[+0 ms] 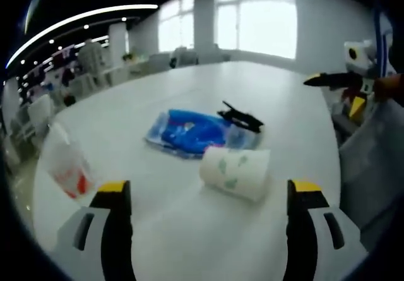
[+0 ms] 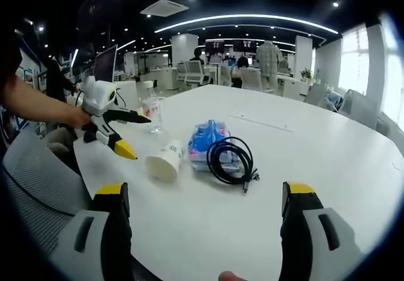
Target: Arrange the tabletop items into an orderly group along one side of the table until the central work area is clear of visible clutter.
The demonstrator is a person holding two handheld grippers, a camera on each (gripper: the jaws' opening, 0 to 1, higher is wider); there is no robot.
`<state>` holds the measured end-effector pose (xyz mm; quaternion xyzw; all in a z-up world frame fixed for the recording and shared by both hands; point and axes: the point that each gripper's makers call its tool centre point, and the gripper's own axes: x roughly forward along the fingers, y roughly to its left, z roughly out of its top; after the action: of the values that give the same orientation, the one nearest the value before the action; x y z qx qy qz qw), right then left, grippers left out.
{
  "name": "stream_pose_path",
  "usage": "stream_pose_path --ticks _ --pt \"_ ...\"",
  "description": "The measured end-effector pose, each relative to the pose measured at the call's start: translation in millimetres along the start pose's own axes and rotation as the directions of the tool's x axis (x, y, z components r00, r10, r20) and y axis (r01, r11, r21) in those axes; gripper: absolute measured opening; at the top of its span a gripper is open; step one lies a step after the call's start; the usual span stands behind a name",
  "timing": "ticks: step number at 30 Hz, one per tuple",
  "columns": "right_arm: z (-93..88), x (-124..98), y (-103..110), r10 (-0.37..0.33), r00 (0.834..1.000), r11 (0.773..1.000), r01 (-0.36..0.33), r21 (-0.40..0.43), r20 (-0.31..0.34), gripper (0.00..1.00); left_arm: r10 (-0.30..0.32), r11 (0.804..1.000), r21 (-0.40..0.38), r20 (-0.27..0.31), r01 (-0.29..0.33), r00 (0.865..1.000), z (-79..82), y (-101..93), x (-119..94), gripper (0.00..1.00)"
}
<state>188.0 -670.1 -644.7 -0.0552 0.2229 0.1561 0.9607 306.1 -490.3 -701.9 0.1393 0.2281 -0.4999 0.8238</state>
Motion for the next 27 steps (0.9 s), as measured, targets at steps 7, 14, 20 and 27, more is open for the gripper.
stream_pose_path --ticks 7,14,20,27 --pt "-0.3 0 1 0.0 1.0 1.0 0.0 -0.003 -0.002 1.0 -0.034 0.999 0.025 -0.009 0.034 0.999 2.9 -11.8 15 1.0" --pt "0.1 0 -1 -0.007 1.0 1.0 0.007 -0.001 -0.003 1.0 -0.062 0.997 0.04 -0.015 0.062 0.998 7.5 -17.1 28 0.99" --pt "-0.6 0 -1 -0.011 1.0 1.0 0.011 -0.005 -0.006 1.0 -0.087 0.995 0.037 -0.028 0.088 0.996 6.9 -24.1 37 0.94" --pt "-2.6 0 -3 -0.015 1.0 1.0 0.015 -0.012 -0.017 1.0 -0.124 0.991 0.038 -0.05 0.126 0.991 5.5 -32.0 46 0.84"
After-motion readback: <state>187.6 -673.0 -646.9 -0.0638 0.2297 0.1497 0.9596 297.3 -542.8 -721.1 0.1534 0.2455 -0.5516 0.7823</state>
